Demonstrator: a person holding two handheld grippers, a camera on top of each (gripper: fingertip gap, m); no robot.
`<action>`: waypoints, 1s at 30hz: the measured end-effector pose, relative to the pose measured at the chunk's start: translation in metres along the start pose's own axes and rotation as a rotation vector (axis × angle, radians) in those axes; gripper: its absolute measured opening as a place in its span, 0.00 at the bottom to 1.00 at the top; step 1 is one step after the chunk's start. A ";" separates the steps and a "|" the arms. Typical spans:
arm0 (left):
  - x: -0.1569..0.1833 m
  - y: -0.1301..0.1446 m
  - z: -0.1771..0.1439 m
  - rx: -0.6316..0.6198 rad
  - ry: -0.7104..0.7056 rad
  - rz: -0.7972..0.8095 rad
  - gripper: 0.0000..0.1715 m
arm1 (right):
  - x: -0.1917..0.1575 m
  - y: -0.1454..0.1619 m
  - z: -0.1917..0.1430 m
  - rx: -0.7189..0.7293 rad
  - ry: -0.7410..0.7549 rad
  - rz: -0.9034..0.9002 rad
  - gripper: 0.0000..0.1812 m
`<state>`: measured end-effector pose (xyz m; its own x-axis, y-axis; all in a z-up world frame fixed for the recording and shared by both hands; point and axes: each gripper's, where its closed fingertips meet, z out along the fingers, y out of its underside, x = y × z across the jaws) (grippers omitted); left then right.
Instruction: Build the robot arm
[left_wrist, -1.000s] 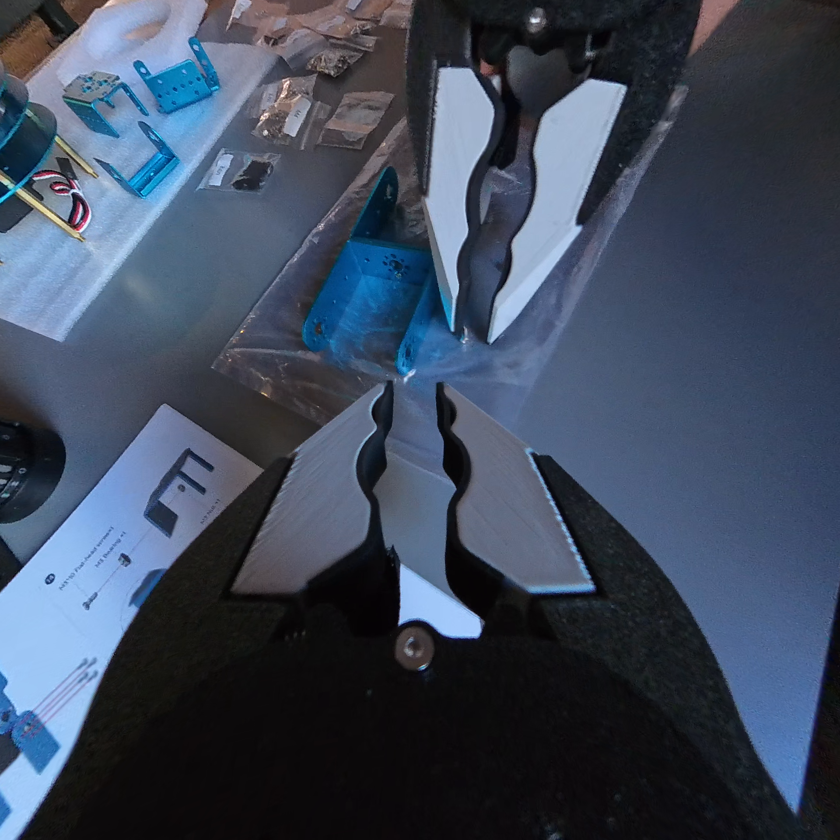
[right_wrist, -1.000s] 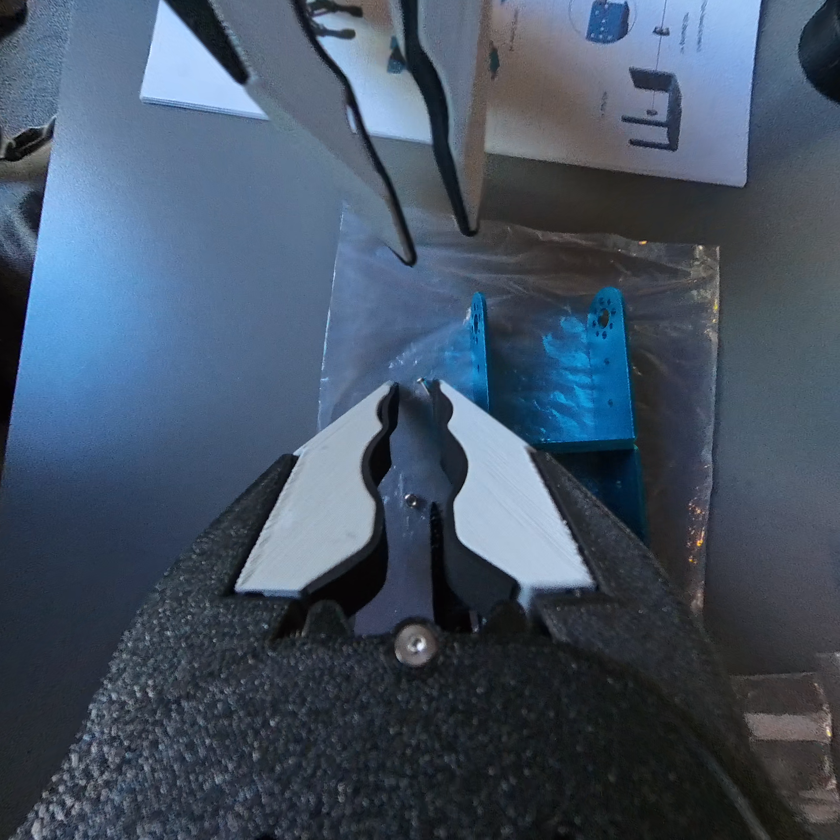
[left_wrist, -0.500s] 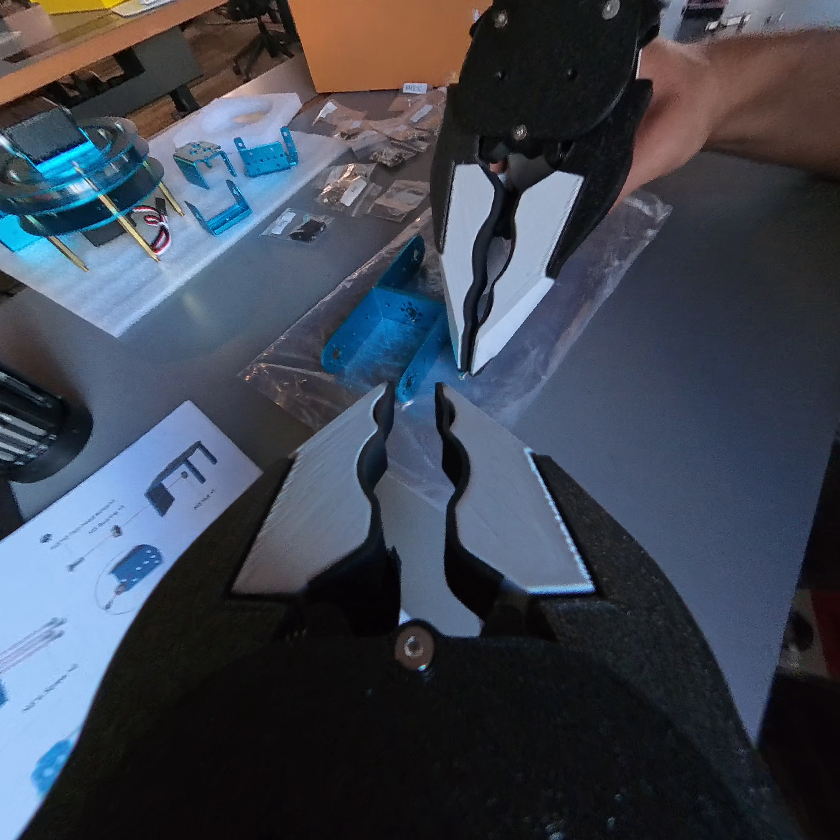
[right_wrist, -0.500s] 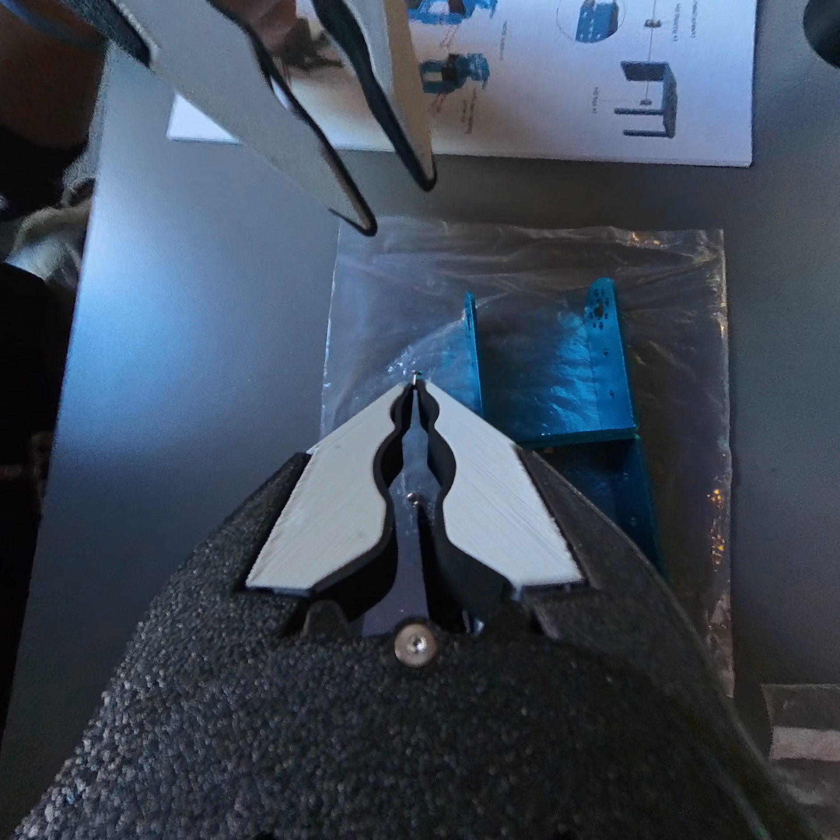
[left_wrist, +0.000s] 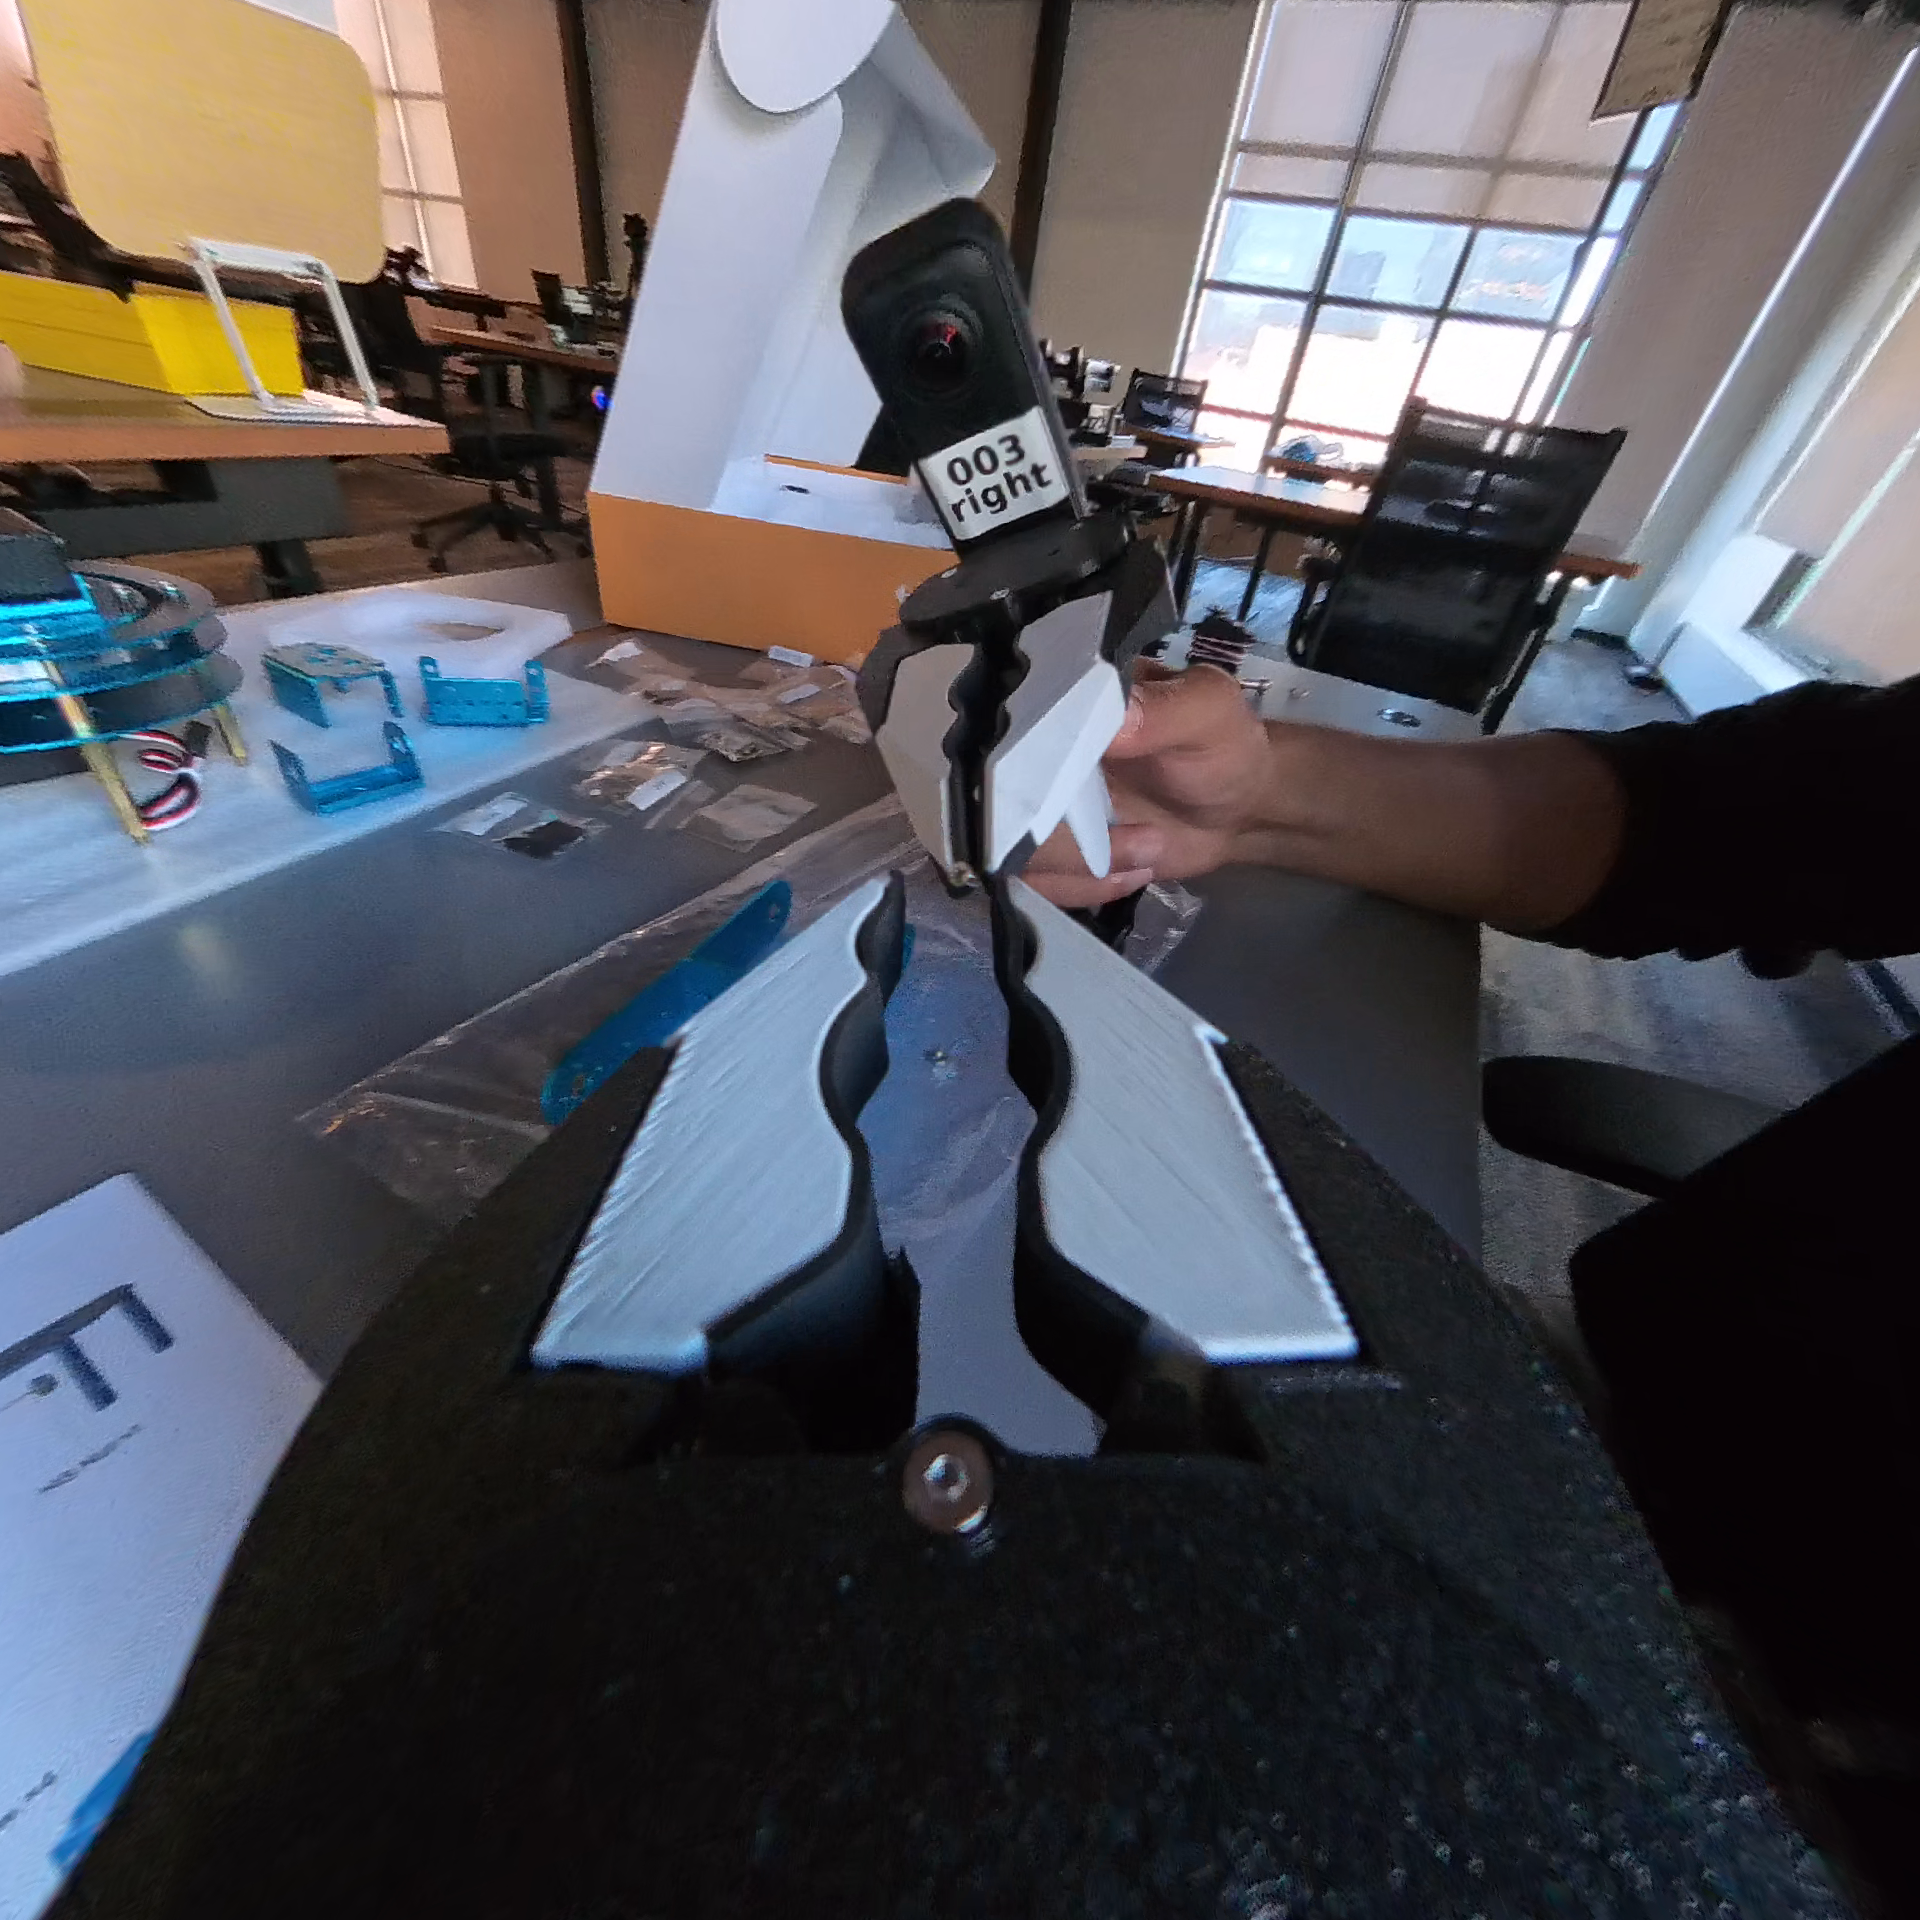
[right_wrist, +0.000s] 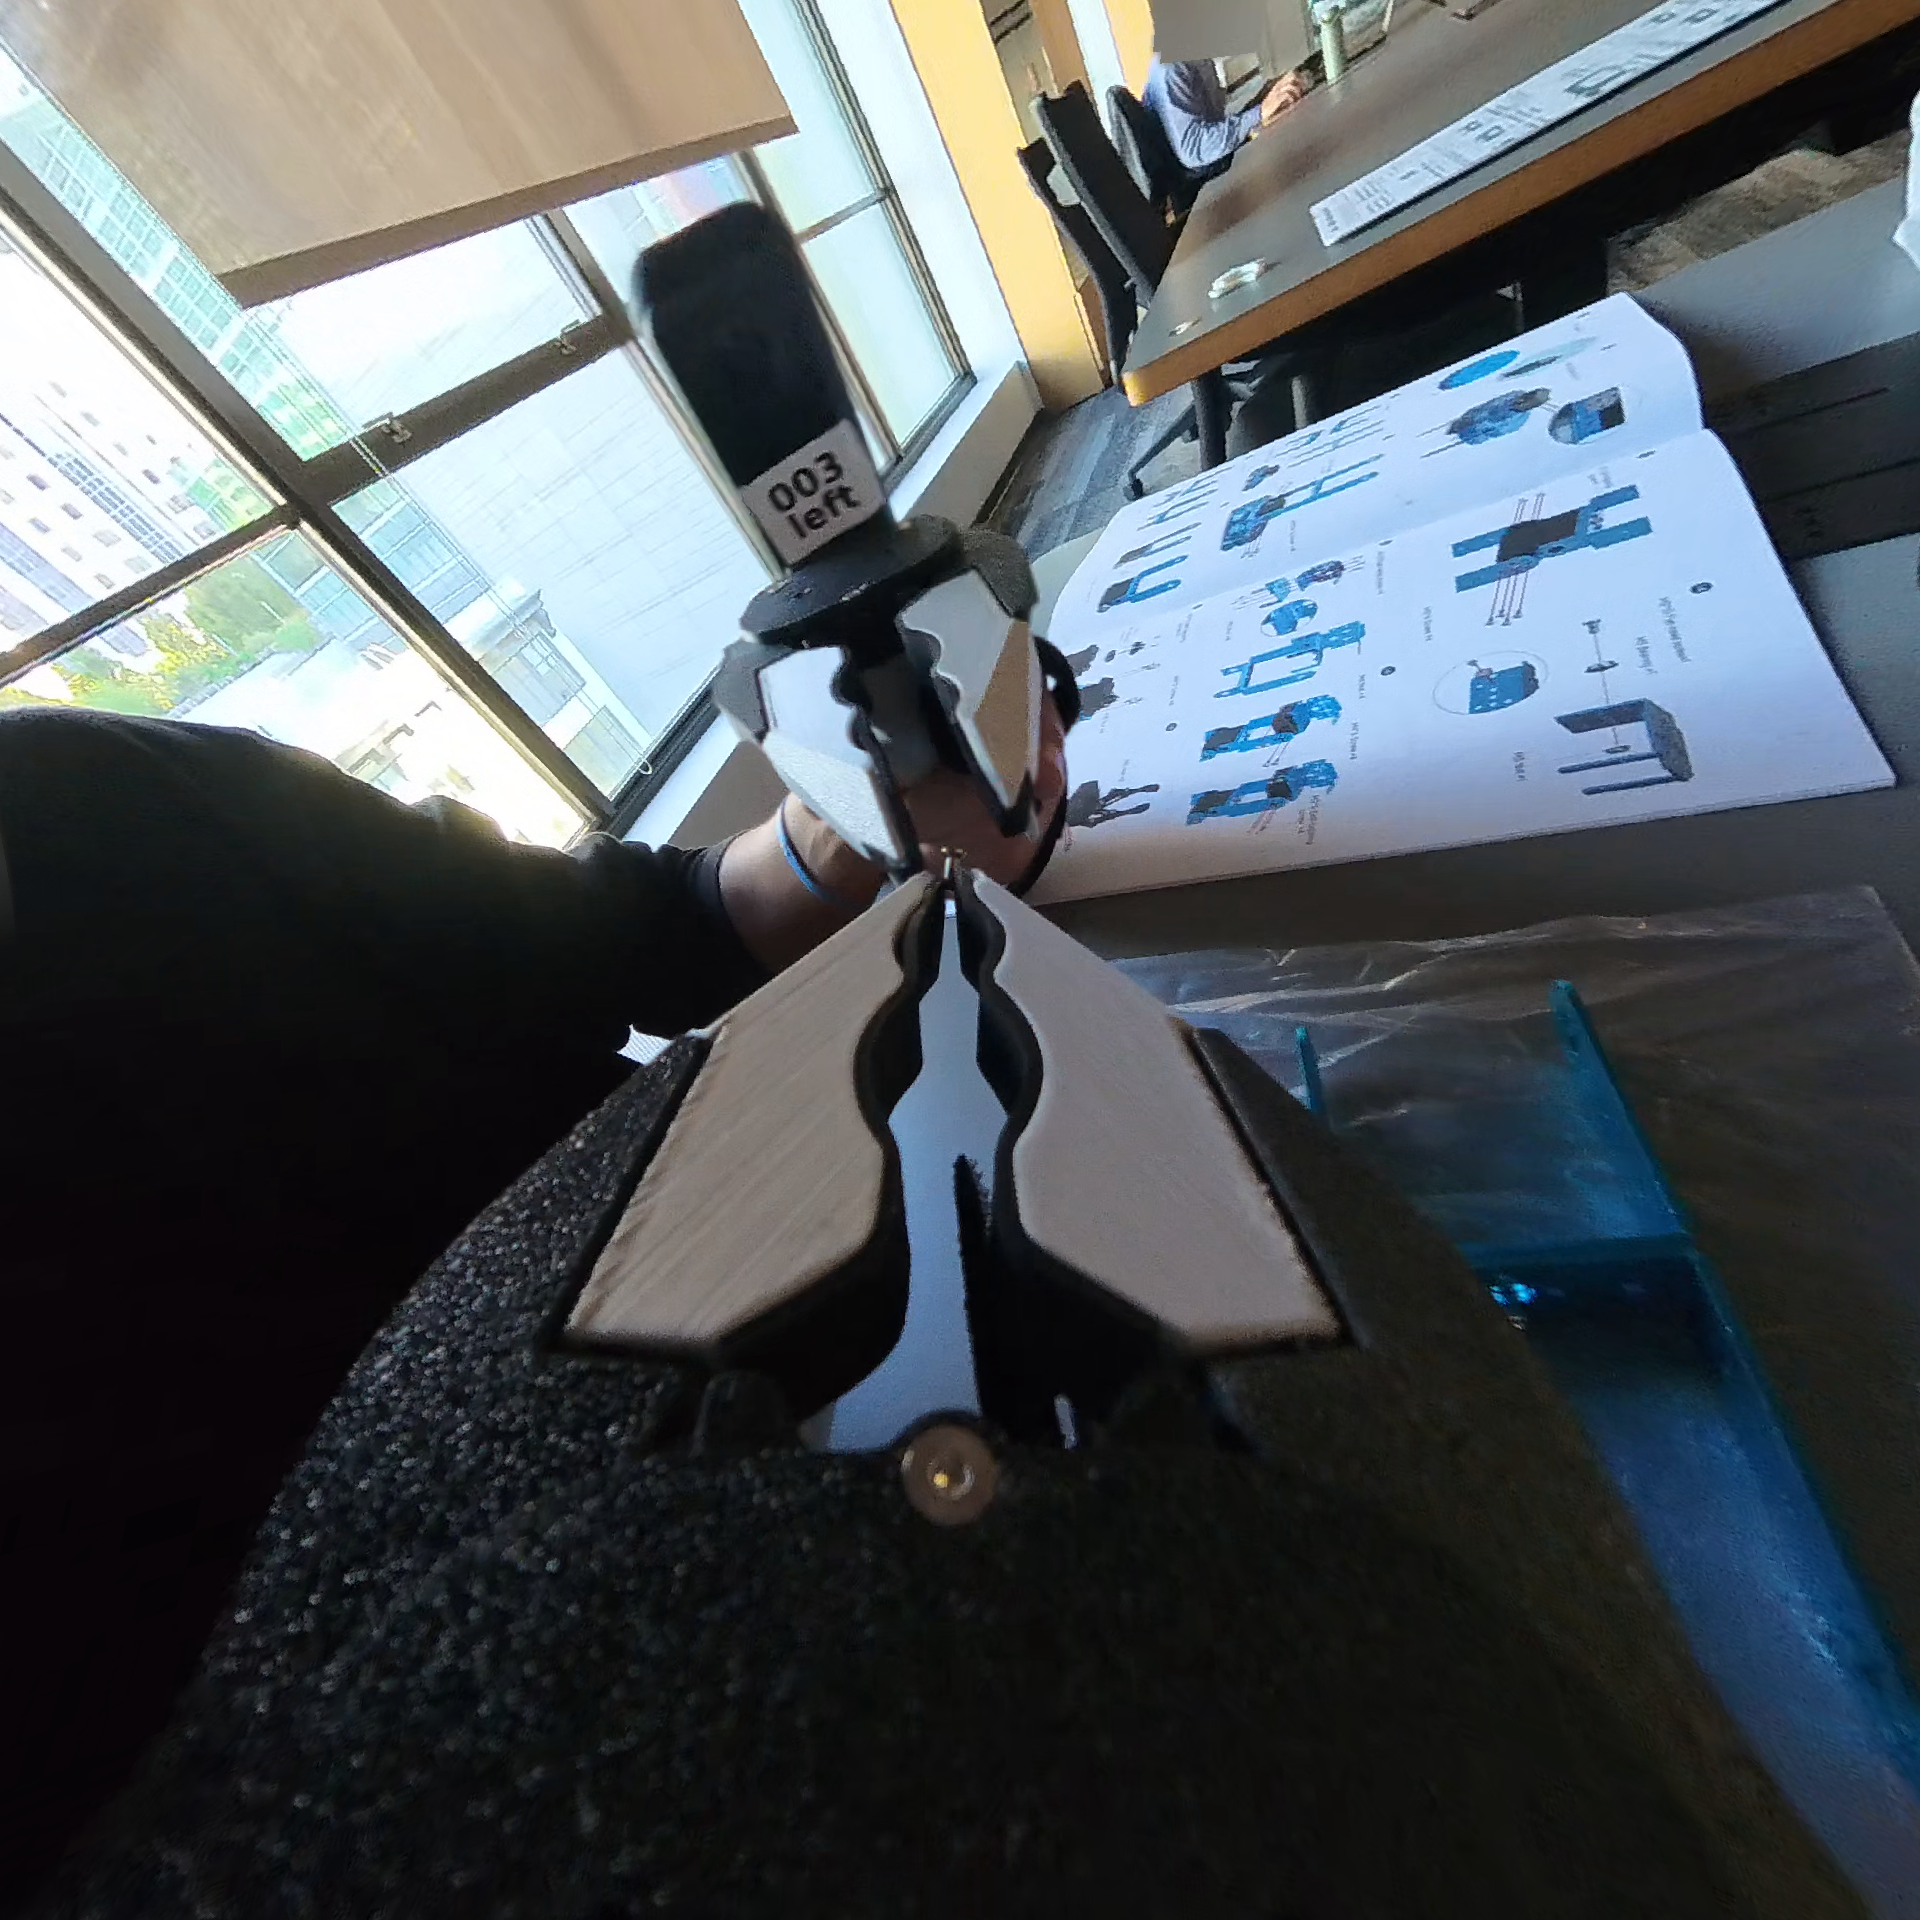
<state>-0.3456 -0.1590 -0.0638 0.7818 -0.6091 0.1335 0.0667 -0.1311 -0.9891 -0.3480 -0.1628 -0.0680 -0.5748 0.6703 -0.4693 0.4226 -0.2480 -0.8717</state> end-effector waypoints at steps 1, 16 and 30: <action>0.001 0.001 0.000 -0.003 0.012 -0.008 0.09 | -0.003 0.001 0.001 -0.007 -0.012 -0.005 0.01; 0.027 0.006 -0.005 -0.028 0.146 0.023 0.02 | -0.021 0.014 0.007 -0.108 -0.067 -0.044 0.01; 0.018 0.004 -0.004 -0.014 0.095 0.047 0.02 | -0.010 0.011 -0.005 -0.134 0.095 -0.234 0.06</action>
<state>-0.3333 -0.1735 -0.0652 0.7218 -0.6858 0.0931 0.0223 -0.1115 -0.9935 -0.3343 -0.1690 -0.0717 -0.6020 0.7626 -0.2366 0.3784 0.0116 -0.9256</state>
